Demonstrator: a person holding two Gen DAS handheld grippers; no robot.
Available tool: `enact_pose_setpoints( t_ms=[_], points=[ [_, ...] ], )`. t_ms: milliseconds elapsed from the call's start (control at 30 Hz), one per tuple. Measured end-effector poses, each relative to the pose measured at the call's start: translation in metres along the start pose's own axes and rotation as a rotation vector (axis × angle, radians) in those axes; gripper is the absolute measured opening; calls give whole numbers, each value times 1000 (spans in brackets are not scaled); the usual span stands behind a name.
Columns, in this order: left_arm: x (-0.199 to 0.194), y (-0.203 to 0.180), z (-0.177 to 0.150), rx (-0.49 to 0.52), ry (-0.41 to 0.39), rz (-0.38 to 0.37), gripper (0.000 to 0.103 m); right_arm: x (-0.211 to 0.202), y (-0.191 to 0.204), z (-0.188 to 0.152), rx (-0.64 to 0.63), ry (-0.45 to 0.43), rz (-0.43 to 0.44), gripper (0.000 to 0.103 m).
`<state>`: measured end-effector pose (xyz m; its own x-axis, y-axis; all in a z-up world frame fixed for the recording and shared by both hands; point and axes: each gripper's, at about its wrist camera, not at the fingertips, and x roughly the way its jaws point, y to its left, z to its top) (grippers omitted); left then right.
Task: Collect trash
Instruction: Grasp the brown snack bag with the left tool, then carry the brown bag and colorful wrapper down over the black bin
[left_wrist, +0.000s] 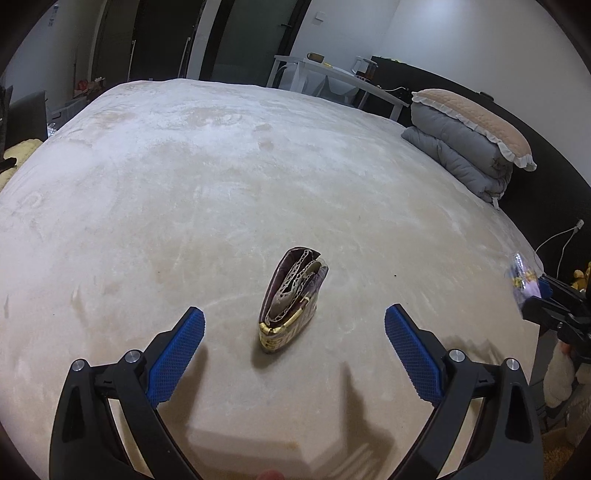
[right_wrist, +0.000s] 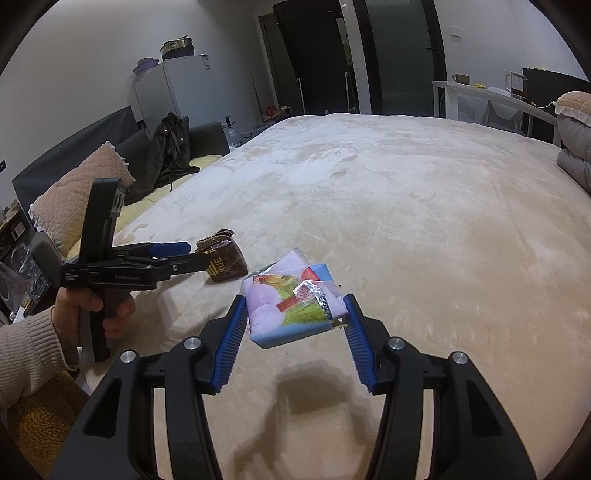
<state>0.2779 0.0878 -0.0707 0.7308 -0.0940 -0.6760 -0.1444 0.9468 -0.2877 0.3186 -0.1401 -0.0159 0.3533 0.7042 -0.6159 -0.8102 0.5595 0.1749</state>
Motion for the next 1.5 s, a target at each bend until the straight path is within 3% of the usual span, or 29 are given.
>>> enact_pose_setpoints(
  t_ms=[167,300,533,700,1500],
  points=[
    [16,-1,3,-42,37,17,72,-4,-9,-2,24,-2,1,53],
    [20,-6,4,-27,33,57,30,-2,-9,-1,26,3,-4,53],
    [10,-10,1,1,11,76,27,-3,-5,1,12,-6,-4,53],
    [-8,-13,-3,22,-5,43,27,-8,4,2,14,-18,-6,53],
    [-153,-47,-50,95,-161,-18,27,-54,57,-15,44,-58,27,53]
  ],
)
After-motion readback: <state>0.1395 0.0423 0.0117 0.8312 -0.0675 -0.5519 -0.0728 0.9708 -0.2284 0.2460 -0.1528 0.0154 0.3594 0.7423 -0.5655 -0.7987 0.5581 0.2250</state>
